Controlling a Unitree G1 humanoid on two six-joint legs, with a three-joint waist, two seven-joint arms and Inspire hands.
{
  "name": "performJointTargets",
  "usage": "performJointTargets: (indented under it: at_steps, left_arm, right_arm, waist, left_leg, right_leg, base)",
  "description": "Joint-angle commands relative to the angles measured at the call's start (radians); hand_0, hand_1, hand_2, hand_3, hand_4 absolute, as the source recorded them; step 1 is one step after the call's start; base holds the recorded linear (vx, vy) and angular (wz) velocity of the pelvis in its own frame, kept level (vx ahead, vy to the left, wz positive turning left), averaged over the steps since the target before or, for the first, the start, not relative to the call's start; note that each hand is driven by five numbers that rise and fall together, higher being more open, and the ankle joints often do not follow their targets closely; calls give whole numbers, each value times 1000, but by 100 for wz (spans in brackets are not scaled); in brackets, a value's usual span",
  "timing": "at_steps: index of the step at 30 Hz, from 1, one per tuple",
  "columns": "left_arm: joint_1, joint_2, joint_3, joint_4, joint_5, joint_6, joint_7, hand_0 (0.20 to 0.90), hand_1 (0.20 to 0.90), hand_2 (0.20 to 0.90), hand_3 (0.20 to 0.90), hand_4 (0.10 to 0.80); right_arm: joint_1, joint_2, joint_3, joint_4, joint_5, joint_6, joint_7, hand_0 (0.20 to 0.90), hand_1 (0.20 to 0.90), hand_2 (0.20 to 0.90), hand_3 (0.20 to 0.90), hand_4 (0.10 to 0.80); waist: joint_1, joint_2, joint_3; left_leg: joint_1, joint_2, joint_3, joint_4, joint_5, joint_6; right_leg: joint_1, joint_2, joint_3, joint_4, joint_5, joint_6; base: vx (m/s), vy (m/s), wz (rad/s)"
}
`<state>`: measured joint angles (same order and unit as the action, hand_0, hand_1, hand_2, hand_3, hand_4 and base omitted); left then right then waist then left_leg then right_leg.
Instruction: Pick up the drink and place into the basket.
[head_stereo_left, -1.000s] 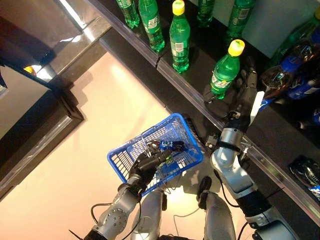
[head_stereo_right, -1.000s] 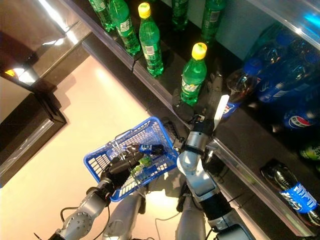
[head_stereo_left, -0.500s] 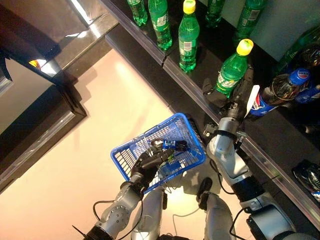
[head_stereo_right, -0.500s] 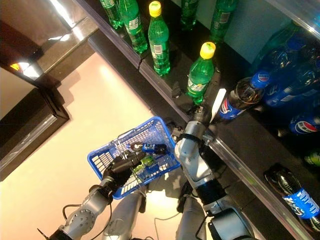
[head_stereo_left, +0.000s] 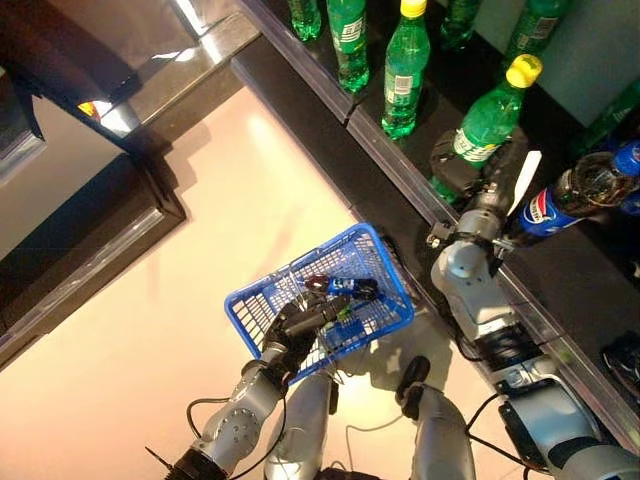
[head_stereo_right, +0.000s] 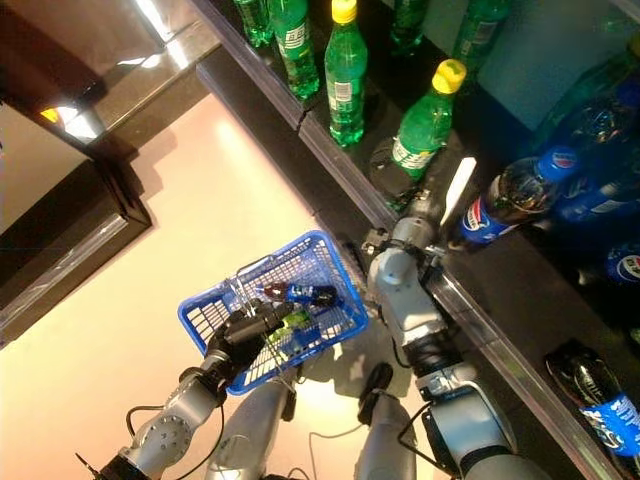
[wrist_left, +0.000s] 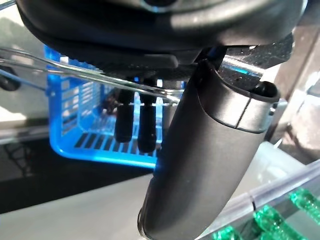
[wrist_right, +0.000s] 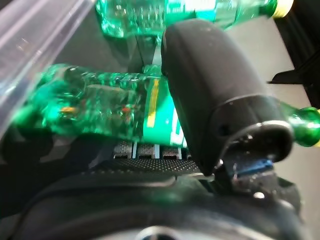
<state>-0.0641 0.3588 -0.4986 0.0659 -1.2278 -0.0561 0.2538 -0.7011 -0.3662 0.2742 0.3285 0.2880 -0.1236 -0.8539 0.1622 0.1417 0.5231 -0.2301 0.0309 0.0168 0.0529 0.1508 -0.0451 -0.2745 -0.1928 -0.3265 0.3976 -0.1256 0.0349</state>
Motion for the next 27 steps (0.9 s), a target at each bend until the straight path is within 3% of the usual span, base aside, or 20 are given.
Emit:
performJointTargets:
  at_steps: [1, 13, 20, 27]
  left_arm:
    - [-45, -25, 33, -339, 21, -117, -125, 300, 300, 300, 200, 100]
    - [-34, -32, 39, -346, 27, -126, -130, 300, 300, 300, 200, 100]
    - [-21, -29, 61, -356, 21, -123, -134, 300, 300, 300, 200, 100]
    - [12, -20, 96, -383, 19, -89, -135, 300, 300, 300, 200, 100]
  right_arm:
    - [-213, -33, 22, -71, -18, -88, 23, 300, 300, 300, 200, 100]
    - [-182, -27, 31, -165, -43, -131, 74, 300, 300, 300, 200, 100]
    - [-137, 8, 58, -395, -79, -203, 227, 300, 300, 300, 200, 100]
    - [-89, -3, 95, -580, 67, -230, 432, 300, 300, 300, 200, 100]
  waist:
    - [13, -30, -3]
    - [2, -28, -3]
    - [-11, -36, -5]
    - [-13, -49, -36]
  left_leg:
    - [-29, -57, -11, 119, -141, 23]
    - [-16, -57, -5, 101, -137, 22]
    - [11, -55, -3, 89, -139, 20]
    - [29, -51, -1, 79, -140, 16]
  right_leg:
    - [104, -11, 62, -243, 146, 41]
    - [109, -8, 65, -250, 145, 41]
    - [128, -3, 72, -257, 138, 42]
    - [149, 4, 73, -271, 132, 43]
  base:
    - [0, 0, 0]
    - [0, 0, 0]
    - [0, 0, 0]
    - [7, -14, 1]
